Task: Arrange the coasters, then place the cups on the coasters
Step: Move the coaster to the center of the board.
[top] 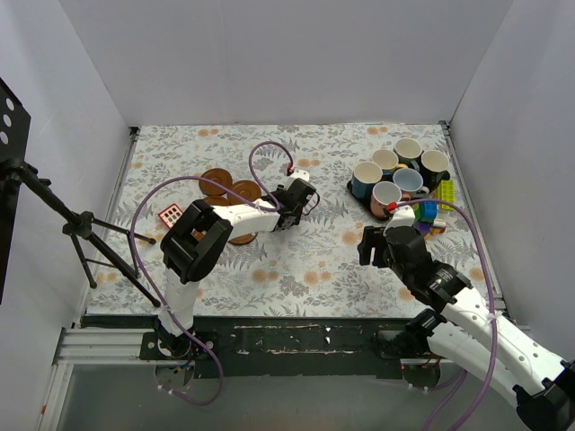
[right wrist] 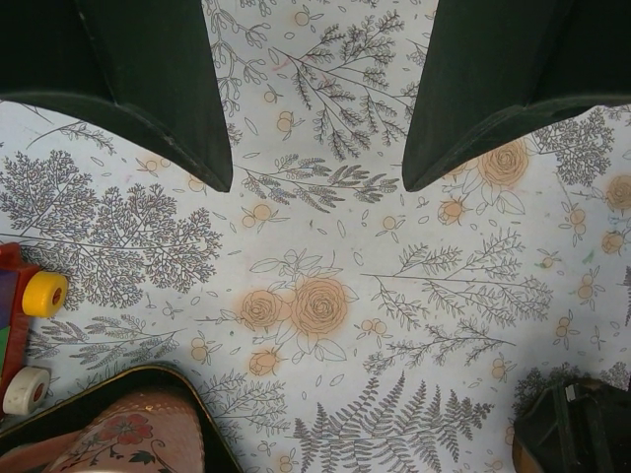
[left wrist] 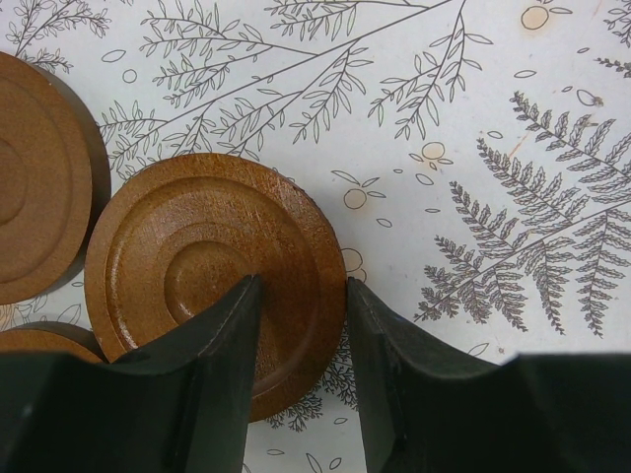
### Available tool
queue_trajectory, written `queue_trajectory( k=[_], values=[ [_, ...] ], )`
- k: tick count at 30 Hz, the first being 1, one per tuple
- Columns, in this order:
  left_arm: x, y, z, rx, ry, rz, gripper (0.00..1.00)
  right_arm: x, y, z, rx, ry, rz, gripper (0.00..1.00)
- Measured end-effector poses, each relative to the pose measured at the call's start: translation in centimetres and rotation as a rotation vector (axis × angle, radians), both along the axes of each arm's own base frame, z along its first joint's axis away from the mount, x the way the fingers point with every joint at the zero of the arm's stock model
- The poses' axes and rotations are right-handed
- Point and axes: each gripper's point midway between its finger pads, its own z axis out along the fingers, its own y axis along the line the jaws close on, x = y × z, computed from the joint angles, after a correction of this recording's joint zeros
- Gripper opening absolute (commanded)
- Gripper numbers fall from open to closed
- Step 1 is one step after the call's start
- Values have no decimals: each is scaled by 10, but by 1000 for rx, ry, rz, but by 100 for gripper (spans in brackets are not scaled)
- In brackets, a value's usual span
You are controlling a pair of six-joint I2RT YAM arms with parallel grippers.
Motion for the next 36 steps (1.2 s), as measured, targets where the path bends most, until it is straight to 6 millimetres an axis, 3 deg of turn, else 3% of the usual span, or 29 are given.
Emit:
queue_trajectory(
  k=[16, 36],
  values=[
    [1, 0, 1, 7, -6, -6, 31, -2, 0, -7, -8, 15, 5, 78],
    [-1, 4, 2, 36, 23, -22, 43, -2, 0, -7, -7, 14, 5, 78]
  ],
)
